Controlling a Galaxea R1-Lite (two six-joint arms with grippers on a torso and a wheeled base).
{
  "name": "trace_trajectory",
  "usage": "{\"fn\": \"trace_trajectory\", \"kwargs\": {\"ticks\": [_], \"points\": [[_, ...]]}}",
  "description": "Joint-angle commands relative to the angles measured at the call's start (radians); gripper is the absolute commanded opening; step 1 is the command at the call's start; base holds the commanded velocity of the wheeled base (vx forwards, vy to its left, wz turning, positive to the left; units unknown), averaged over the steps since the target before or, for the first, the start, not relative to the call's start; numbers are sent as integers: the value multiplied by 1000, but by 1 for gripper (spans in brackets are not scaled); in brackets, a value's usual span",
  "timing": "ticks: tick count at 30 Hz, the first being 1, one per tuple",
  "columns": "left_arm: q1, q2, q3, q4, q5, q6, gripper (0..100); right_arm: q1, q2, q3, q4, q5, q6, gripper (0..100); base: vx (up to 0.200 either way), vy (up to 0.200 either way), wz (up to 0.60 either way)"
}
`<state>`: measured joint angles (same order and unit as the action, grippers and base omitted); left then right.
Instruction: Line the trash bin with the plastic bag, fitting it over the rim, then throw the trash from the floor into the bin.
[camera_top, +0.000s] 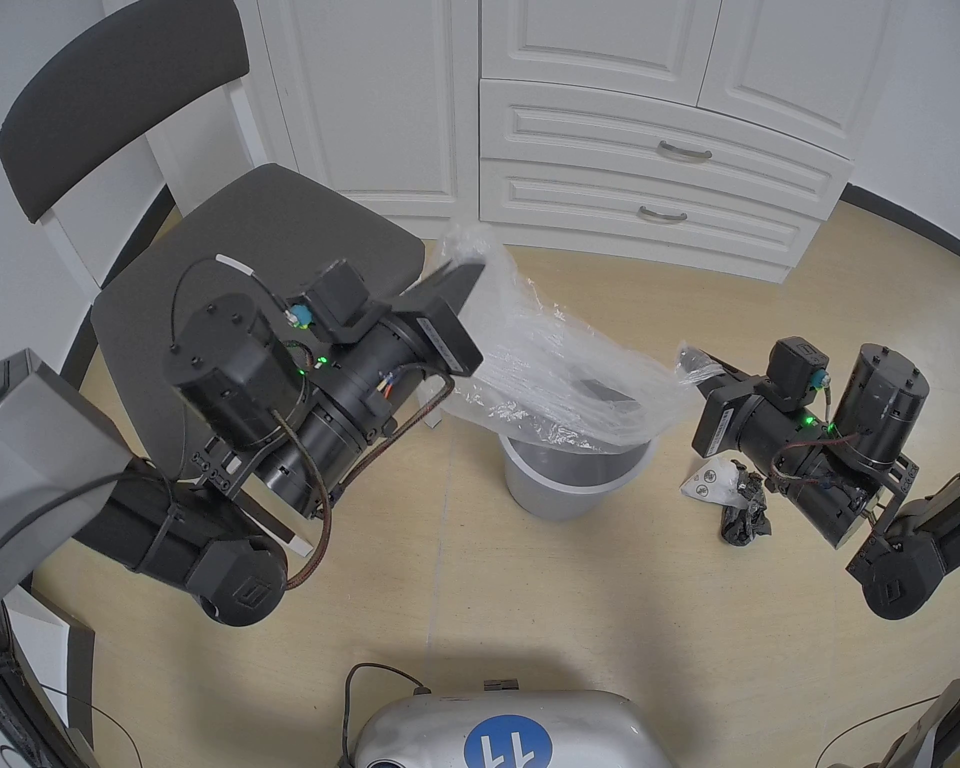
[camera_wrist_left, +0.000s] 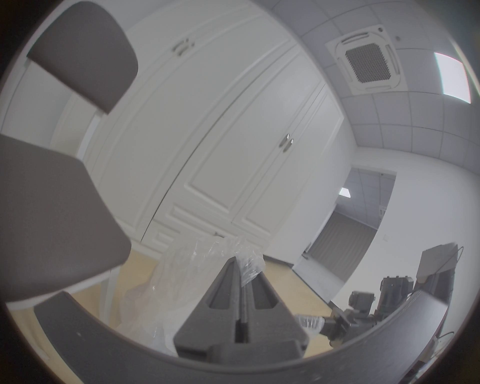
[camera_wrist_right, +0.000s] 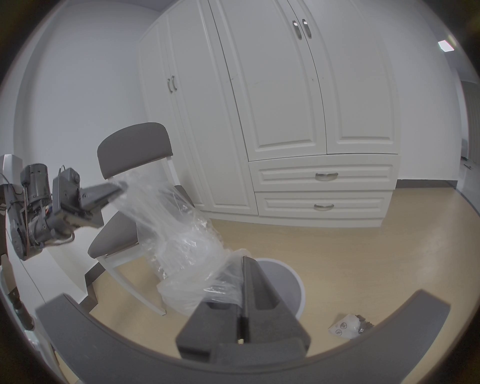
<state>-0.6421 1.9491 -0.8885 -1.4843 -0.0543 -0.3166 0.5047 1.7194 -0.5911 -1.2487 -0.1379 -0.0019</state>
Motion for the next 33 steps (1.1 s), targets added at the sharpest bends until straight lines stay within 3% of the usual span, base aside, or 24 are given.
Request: {"fn": "trace_trajectory", "kwargs": {"ticks": [1, 4, 17, 20, 27, 33], "points": [[-24, -27, 16, -44, 22, 21, 0, 5, -66, 23, 3, 1, -13, 0, 200, 0, 0], [-33, -21, 17, -45, 25, 19, 0, 5, -66, 23, 3, 1, -15, 0, 200, 0, 0], [-47, 76, -3, -28, 21, 14, 0, -29, -52, 33, 26, 1, -59, 0, 0, 0, 0], [-45, 106, -20, 5, 21, 13, 0, -64, -50, 8, 120, 3, -61, 0, 0, 0, 0], [-36, 209, -102, 41, 21, -44, 0, -201, 65, -84, 213, 119, -43, 0, 0, 0, 0], [-39, 289, -145, 39, 19, -73, 0, -209, 123, -98, 213, 121, -43, 0, 0, 0, 0]]}}
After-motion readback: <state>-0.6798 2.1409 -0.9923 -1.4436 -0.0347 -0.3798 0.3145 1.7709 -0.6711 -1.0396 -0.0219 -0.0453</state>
